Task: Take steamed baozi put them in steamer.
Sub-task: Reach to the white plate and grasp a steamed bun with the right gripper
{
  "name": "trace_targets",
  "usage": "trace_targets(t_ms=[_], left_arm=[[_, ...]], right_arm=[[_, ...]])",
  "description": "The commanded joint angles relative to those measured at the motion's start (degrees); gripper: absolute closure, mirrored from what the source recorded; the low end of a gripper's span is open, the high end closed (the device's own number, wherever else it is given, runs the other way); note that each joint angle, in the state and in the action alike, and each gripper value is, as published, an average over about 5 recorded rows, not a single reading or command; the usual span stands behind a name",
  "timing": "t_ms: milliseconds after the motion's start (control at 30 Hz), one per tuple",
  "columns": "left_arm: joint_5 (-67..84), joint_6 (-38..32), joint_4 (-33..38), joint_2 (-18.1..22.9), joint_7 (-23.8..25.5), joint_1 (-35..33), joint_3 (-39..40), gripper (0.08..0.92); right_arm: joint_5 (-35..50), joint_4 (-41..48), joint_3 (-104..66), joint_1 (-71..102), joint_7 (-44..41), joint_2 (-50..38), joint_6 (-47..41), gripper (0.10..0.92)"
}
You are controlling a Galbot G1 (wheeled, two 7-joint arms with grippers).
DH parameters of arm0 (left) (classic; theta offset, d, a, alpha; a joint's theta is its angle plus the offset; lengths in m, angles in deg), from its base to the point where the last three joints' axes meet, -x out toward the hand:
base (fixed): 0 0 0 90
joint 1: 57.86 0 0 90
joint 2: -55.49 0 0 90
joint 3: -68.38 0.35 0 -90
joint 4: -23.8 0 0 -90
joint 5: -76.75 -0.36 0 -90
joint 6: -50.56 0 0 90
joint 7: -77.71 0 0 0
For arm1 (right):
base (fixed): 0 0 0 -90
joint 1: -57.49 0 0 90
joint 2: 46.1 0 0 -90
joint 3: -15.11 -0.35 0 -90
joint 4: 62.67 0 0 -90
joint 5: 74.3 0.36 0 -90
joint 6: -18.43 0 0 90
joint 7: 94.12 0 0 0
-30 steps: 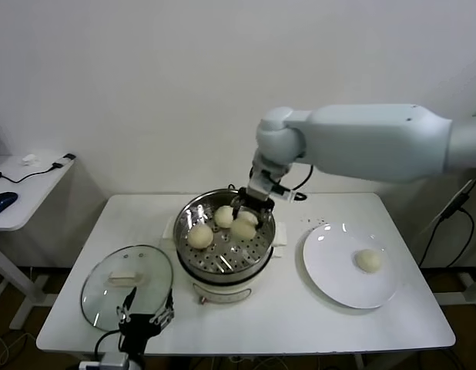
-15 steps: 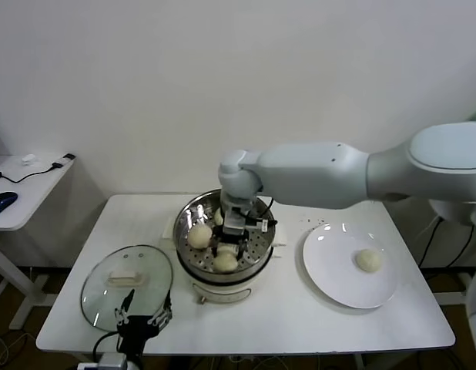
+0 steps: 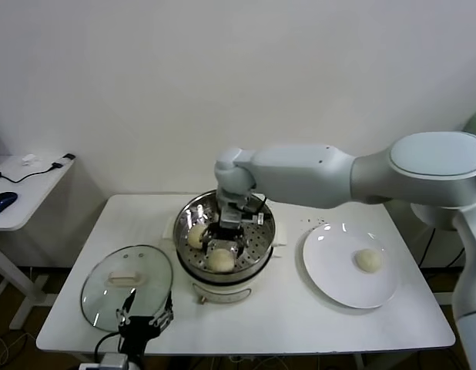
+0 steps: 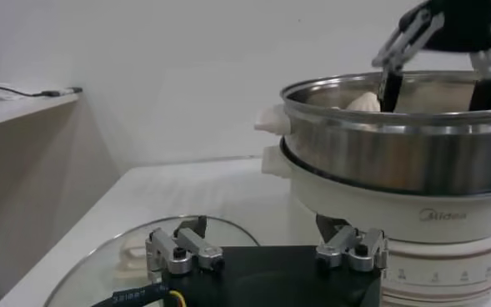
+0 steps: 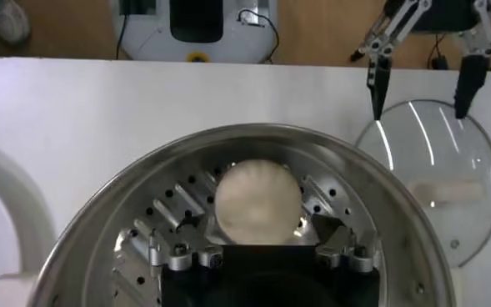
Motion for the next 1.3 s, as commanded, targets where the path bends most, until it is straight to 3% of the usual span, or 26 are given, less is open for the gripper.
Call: trace_targets(t_ms=[33, 167, 300, 467, 633, 1067, 1300], left_arm=[[-0.09, -0.09, 0.16, -0.01, -0.01, -0.1, 0.01, 0.177], [-0.06, -0.1, 0.47, -0.13, 0.03, -0.2, -0.02, 0.177], [0.04, -0.22, 0.54, -0.26, 0.02, -0.15, -0.15, 0.177], [0.15, -0.46, 0.18, -0.21, -0.06, -0.08, -0.19, 0.177], [-0.02, -0.28, -0.03, 0.09, 0.03, 0.24, -0.14, 0.177], [-0.6, -0.64, -0.84, 0.74, -0.06, -0.42, -0.4, 0.177], [-0.83, -0.94, -1.17, 0.79, -0.12, -0.79, -0.45, 0.177]], right_arm=[[15.01, 3.07, 2.37, -10.67, -1.2, -9.3, -3.55, 0.203], [22.84, 3.64, 10.86, -17.09, -0.25, -18.47, -15.17, 0.202], [24.31, 1.33, 17.6, -19.79, -0.52, -28.22, -24.99, 0.203], [21.79, -2.74, 23.5, -17.93, -0.5, -38.51, -30.57, 0.202], [13.66, -2.23, 20.1, -9.25, 0.05, -44.87, -32.29, 0.203], [-0.36, 8.57, -4.28, 17.94, 2.53, -45.31, -34.54, 0.203], [-3.98, 13.42, -12.88, 26.38, 3.16, -42.6, -34.75, 0.203]])
